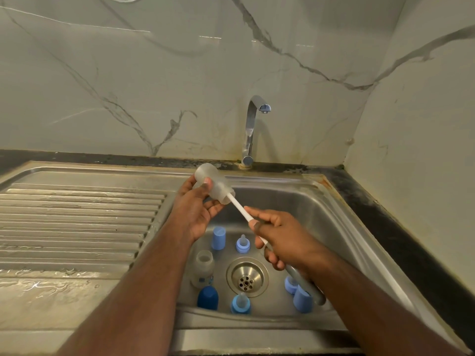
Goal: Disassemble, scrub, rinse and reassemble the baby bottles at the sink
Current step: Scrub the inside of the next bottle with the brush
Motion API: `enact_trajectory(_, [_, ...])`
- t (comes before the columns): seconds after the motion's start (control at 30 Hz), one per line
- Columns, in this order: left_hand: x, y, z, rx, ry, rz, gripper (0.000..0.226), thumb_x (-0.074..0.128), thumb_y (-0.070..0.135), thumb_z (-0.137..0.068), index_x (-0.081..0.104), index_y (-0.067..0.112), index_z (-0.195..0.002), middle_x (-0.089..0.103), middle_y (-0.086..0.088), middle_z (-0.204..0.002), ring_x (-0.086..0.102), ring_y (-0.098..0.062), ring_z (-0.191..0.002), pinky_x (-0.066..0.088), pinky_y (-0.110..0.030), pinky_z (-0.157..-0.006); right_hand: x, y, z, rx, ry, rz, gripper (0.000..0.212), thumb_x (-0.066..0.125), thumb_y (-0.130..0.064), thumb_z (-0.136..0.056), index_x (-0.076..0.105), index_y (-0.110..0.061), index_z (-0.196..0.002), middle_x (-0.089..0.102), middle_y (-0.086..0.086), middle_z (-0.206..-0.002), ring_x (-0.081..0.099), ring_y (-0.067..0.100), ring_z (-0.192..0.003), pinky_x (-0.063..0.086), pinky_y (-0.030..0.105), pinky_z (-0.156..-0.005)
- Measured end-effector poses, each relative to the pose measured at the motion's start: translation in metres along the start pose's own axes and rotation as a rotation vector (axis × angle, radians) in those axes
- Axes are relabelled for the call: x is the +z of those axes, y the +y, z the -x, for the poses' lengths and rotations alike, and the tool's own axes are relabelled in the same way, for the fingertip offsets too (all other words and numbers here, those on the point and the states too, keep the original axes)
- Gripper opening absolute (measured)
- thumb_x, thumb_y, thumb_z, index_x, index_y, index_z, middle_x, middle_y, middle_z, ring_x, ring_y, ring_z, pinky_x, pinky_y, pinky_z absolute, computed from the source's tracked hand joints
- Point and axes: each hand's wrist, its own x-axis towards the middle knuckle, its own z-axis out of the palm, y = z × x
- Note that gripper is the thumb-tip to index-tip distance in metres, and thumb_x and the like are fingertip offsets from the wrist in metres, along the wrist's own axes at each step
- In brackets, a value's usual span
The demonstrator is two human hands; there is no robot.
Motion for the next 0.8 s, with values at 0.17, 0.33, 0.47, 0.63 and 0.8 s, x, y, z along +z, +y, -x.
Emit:
enact_trajectory(0.17, [-0.003, 0.0, -0.002, -0.029, -0.009, -0.021, 0.043, 0.062, 0.012, -0.099, 0.053, 0.014, -0.141, 0.063, -0.023, -0.131, 0.073, -0.039, -0.1, 0.063, -0.048, -0.076, -0.008, 0.002, -0.001, 0.036, -0.086, 0.084, 0.037, 0.051, -0.026, -0.104, 0.056, -0.044, -0.136, 0.06, 0.001, -0.072, 0.043, 0.009, -0.044, 0.036, 0.022, -0.038])
enact_trajectory(0.33, [-0.002, -0.001, -0.003, -0.013, -0.029, -0.003, 0.044, 0.06, 0.013, -0.1, 0.05, 0.012, -0.143, 0.063, -0.025, -0.131, 0.072, -0.041, -0.102, 0.063, -0.049, -0.076, -0.007, 0.001, -0.001, 0.032, 0.009, 0.098, 0.038, 0.051, -0.026, -0.104, 0.054, -0.043, -0.138, 0.06, 0.003, -0.075, 0.044, 0.009, -0.044, 0.037, 0.023, -0.04])
enact_trajectory(0.47, [-0.004, 0.0, -0.004, -0.009, -0.025, 0.016, 0.043, 0.06, 0.014, -0.1, 0.051, 0.012, -0.143, 0.063, -0.024, -0.131, 0.073, -0.039, -0.102, 0.063, -0.044, -0.071, 0.001, -0.002, 0.001, 0.057, -0.061, -0.198, 0.036, 0.052, -0.023, -0.104, 0.058, -0.039, -0.135, 0.061, 0.007, -0.077, 0.045, 0.011, -0.043, 0.035, 0.022, -0.037])
enact_trajectory(0.63, [-0.005, 0.0, -0.004, -0.026, -0.033, -0.026, 0.045, 0.063, 0.015, -0.098, 0.053, 0.015, -0.141, 0.064, -0.022, -0.131, 0.074, -0.038, -0.1, 0.063, -0.046, -0.074, -0.001, 0.003, -0.003, 0.036, -0.083, 0.09, 0.039, 0.05, -0.026, -0.104, 0.054, -0.042, -0.139, 0.059, 0.0, -0.071, 0.043, 0.01, -0.043, 0.036, 0.023, -0.038])
enact_trajectory(0.8, [-0.004, -0.002, -0.004, -0.011, -0.024, -0.002, 0.043, 0.061, 0.014, -0.099, 0.051, 0.013, -0.141, 0.063, -0.024, -0.131, 0.073, -0.04, -0.102, 0.063, -0.048, -0.076, -0.002, 0.003, -0.004, 0.012, 0.01, 0.105, 0.04, 0.051, -0.026, -0.104, 0.052, -0.042, -0.141, 0.06, 0.001, -0.073, 0.046, 0.011, -0.045, 0.039, 0.025, -0.04])
